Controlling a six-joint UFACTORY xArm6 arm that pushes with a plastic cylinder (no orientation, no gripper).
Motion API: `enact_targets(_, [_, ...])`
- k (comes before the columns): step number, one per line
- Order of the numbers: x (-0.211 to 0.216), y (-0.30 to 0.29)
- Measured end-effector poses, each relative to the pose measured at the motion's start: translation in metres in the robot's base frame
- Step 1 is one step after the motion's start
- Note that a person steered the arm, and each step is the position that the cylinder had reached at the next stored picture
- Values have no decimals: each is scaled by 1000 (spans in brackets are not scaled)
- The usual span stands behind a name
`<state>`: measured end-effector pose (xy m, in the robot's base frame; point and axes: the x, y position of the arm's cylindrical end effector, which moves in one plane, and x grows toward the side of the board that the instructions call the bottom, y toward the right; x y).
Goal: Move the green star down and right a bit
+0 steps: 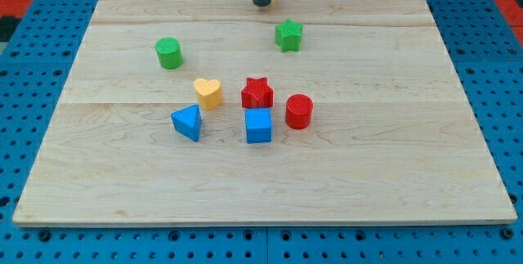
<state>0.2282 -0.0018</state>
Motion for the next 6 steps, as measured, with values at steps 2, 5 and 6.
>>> enact_targets(2, [59, 8])
enact_targets(5, [69, 59])
enact_targets(6, [69, 83])
